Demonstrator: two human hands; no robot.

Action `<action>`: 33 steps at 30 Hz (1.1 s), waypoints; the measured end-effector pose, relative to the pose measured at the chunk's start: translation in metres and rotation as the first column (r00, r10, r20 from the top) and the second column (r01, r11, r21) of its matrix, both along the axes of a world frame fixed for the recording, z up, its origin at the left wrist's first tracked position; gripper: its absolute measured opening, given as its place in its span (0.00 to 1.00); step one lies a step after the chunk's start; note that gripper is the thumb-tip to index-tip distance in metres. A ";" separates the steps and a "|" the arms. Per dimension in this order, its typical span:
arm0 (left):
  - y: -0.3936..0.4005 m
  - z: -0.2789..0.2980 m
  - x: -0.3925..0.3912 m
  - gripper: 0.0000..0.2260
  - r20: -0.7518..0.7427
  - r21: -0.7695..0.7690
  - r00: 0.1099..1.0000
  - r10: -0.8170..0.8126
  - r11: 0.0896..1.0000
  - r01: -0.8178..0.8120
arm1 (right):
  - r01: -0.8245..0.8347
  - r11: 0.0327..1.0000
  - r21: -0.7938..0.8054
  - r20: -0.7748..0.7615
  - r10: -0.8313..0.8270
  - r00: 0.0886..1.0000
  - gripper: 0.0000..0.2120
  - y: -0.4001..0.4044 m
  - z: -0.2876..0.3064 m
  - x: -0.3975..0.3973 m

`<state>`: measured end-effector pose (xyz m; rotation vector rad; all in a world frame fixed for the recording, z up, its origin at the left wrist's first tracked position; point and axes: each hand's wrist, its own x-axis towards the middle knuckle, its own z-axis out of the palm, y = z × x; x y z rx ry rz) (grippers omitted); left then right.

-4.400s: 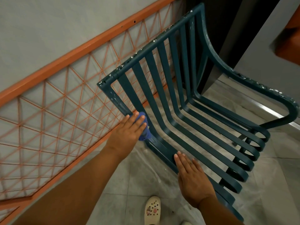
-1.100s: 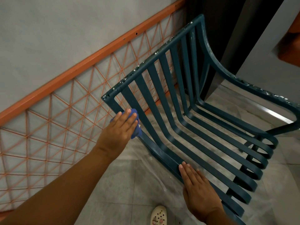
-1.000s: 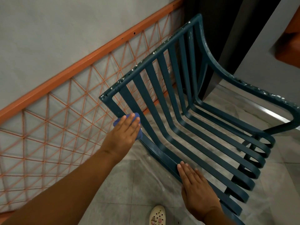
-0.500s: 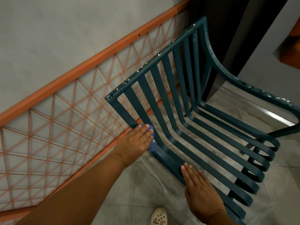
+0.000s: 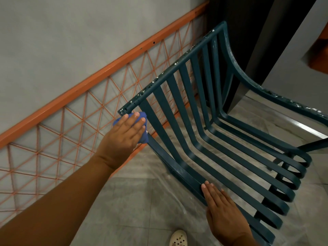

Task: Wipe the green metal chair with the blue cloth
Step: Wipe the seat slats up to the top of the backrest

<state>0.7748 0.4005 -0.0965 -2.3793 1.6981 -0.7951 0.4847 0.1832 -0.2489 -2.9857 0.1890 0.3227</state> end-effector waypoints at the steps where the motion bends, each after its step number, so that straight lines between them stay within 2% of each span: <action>1: 0.000 -0.001 0.000 0.15 -0.007 -0.003 1.000 -0.007 1.000 0.007 | 0.000 1.000 0.002 -0.007 0.000 1.000 0.39 0.000 0.000 0.000; 4: 0.005 0.004 0.002 0.14 0.000 -0.032 1.000 0.006 0.999 -0.006 | 0.004 1.000 -0.009 -0.013 -0.004 1.000 0.40 -0.001 -0.001 0.000; 10: 0.014 0.009 -0.005 0.12 -0.019 -0.246 0.988 0.154 0.957 -0.154 | -0.006 1.000 -0.013 0.002 0.006 1.000 0.40 -0.001 -0.002 0.001; 13: 0.010 0.009 -0.007 0.13 -0.126 -0.408 0.963 0.240 0.872 -0.270 | -0.009 0.999 -0.046 0.022 0.010 1.000 0.39 -0.002 -0.006 0.001; 16: 0.002 0.009 -0.006 0.14 -0.283 -0.493 0.927 0.246 0.792 -0.360 | -0.003 0.997 -0.075 0.036 0.006 0.999 0.29 -0.004 -0.009 -0.001; 19: -0.006 0.018 -0.001 0.21 -0.498 -0.417 0.821 0.281 0.752 -0.510 | -0.002 0.997 -0.083 0.018 0.003 1.000 0.29 -0.002 -0.005 -0.001; 22: -0.014 0.033 0.007 0.24 -0.637 -0.321 0.710 0.301 0.733 -0.599 | 0.012 0.999 -0.046 -0.001 -0.012 1.000 0.39 -0.001 -0.002 0.002; 26: -0.026 0.052 0.017 0.18 -0.659 -0.274 0.687 0.305 0.754 -0.597 | 0.012 1.000 -0.013 -0.027 -0.012 1.000 0.39 0.000 -0.002 0.007; 30: -0.034 0.064 0.026 0.12 -0.673 -0.220 0.664 0.324 0.770 -0.599 | 0.011 1.000 0.007 -0.055 -0.011 0.998 0.32 0.001 0.001 0.011; 33: -0.031 0.062 0.021 0.11 -0.712 -0.256 0.641 0.288 0.743 -0.618 | 0.018 1.000 -0.002 -0.049 -0.018 0.999 0.37 0.001 0.002 0.013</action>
